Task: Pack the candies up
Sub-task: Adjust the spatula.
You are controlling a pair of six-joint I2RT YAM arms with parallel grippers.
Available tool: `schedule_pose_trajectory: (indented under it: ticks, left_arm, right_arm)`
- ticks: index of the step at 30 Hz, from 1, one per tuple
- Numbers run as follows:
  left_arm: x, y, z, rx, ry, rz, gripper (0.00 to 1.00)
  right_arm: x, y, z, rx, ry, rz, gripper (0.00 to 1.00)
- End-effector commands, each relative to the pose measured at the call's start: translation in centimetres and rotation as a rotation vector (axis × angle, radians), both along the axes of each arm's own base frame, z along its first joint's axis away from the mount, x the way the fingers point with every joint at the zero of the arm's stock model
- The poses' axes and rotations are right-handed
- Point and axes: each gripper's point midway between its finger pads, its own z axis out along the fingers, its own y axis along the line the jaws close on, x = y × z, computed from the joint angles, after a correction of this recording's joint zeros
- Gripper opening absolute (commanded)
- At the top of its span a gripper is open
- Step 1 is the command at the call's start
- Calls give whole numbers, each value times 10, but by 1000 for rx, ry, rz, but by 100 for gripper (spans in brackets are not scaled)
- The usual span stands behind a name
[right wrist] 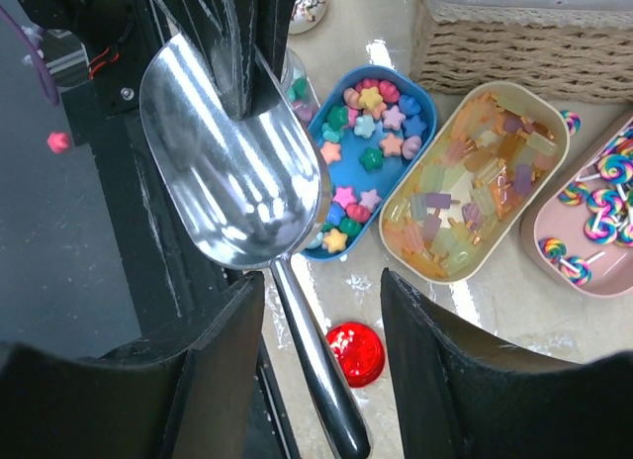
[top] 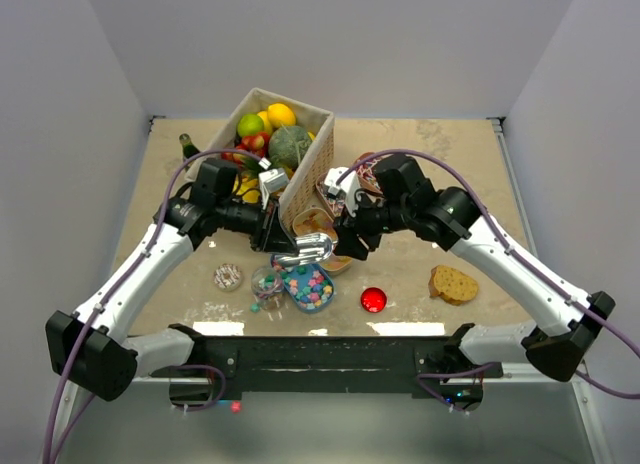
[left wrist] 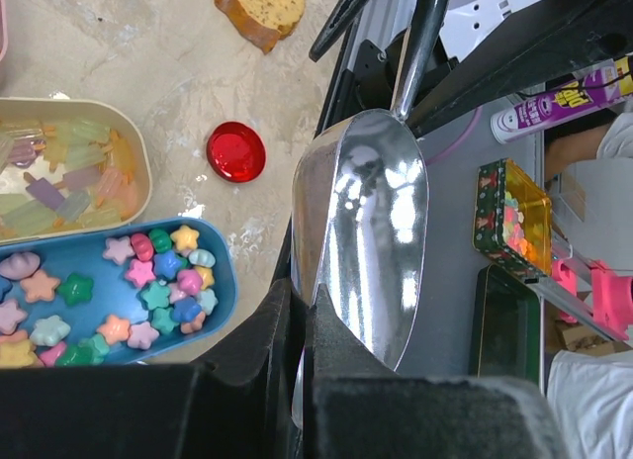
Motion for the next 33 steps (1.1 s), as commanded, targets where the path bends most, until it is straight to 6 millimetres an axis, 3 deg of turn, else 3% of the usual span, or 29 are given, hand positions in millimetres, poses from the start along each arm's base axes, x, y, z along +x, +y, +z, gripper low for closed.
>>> schedule_pose_trajectory:
  ticks: [1,5,6,10,15,16,17,19,20,22,25,27,30,32,33]
  left_arm:
    - [-2,-3,-2,-9,20,-13,0]
    - [-1,-4,-1,-7,22,-8,0]
    - [-1,-4,-1,-6,20,-7,0]
    - [2,-5,5,-11,14,-4,0]
    - [9,-7,9,-8,8,6,0]
    - [12,-8,9,-4,11,12,7]
    - [14,-8,10,4,10,22,41]
    - [26,-6,10,38,-7,73,63]
    - [31,-5,12,52,-20,98,82]
    - [54,4,16,116,-69,222,99]
    - [92,28,24,199,-135,438,100]
    - [122,58,27,276,-185,638,100]
    - [144,89,31,357,-224,839,100]
    - [148,95,32,367,-228,879,100]
    - [151,95,31,369,-230,891,100]
  right_arm:
    - [4,17,19,63,-44,30,54]
    - [3,22,15,60,-25,45,41]
    - [1,22,12,53,-12,51,27]
    - [-5,21,-4,15,45,64,2]
    - [-9,19,-18,-14,109,39,0]
    - [-8,18,-19,-17,113,26,0]
    - [-5,18,-19,-12,108,5,0]
    - [-4,15,-24,-21,137,-58,0]
    - [-2,13,-26,-29,142,-83,0]
    - [1,7,-35,-56,171,-160,0]
    - [-1,-3,-48,-104,249,-266,0]
    - [2,-10,-55,-134,289,-348,0]
    - [16,-21,-62,-165,345,-476,0]
    - [24,-31,-68,-205,377,-549,0]
    - [38,-35,-72,-214,408,-614,0]
